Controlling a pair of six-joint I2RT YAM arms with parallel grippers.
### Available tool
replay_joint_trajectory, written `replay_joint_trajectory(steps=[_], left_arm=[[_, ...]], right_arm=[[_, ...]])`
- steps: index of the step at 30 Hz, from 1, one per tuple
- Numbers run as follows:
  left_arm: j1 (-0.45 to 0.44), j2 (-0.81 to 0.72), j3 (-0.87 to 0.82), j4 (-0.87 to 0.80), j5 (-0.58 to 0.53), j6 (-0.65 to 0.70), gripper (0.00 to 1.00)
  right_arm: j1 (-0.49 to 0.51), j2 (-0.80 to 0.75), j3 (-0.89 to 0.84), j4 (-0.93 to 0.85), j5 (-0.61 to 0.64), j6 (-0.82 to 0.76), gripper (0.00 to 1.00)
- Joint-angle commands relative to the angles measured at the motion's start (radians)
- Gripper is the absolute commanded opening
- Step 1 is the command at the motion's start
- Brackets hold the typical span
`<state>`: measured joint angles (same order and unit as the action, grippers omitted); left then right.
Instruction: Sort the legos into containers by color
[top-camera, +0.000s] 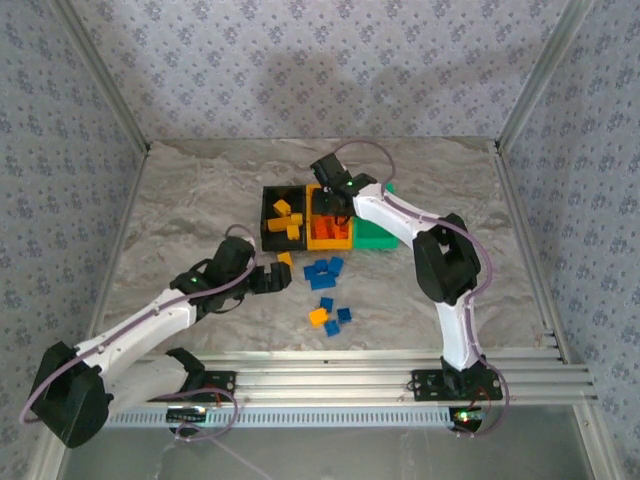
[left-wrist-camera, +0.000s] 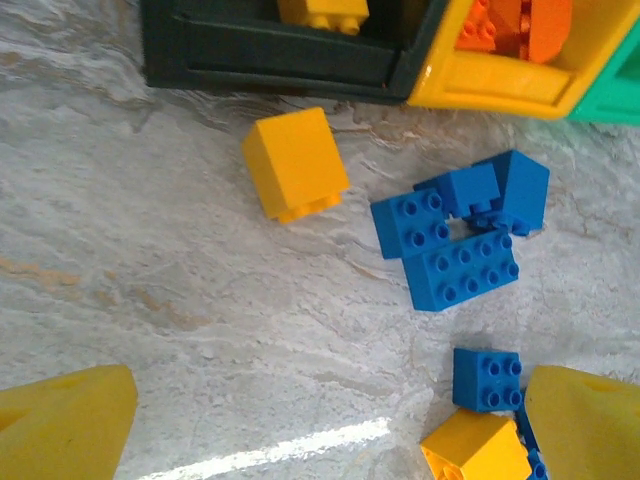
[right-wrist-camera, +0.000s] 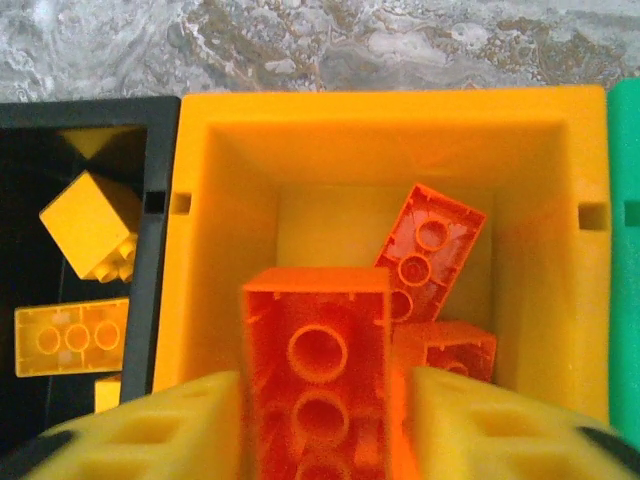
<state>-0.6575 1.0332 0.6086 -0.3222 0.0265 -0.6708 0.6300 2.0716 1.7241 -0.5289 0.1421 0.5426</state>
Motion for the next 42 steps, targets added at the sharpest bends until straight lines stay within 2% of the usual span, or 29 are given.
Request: replay_joint_trajectory(steps=[1,6,11,14,18,24,29,33,36,42], left_arm=[[-0.032,0.017,-0.012,0.063,0.007,0.046,1.0],[-0.081,0.051,-0.002,0.087,0.013,0.071,0.99],[-0.141,0.125,0.037,0.103,0.008,0.084,0.99],[-0.174,0.193,0.062,0.125,0.011,0.085,0.95],[-0.22,0.311,0.115,0.15,0.019,0.092,0.89],[-0.318,0.449,0.24,0.109,-0.017,0.13,0.88],[-0.403,0.502,0.328,0.055,-0.049,0.172,0.84],[-0.467,0.566,0.402,-0.013,-0.053,0.189,0.75],[-0.484,0.608,0.432,-0.055,-0.029,0.179,0.72],[-0.509,0.67,0.5,-0.17,-0.004,0.167,0.71]], right_arm=[[-0.003,0.002,0.054,-0.019,-0.011,0.014,0.61],[0.011,-0.108,-0.037,0.078,-0.003,0.014,0.68],[0.038,-0.309,-0.271,0.19,0.036,0.053,0.7],[0.046,-0.425,-0.409,0.231,0.045,0.071,0.7],[0.05,-0.576,-0.611,0.266,0.06,0.104,0.7],[0.037,-0.785,-0.827,0.268,0.084,0.155,0.7],[0.02,-0.945,-0.945,0.219,0.114,0.192,0.71],[-0.015,-1.063,-1.031,0.178,0.124,0.216,0.71],[-0.054,-1.136,-1.075,0.159,0.117,0.222,0.72],[-0.101,-1.201,-1.091,0.127,0.103,0.212,0.72]])
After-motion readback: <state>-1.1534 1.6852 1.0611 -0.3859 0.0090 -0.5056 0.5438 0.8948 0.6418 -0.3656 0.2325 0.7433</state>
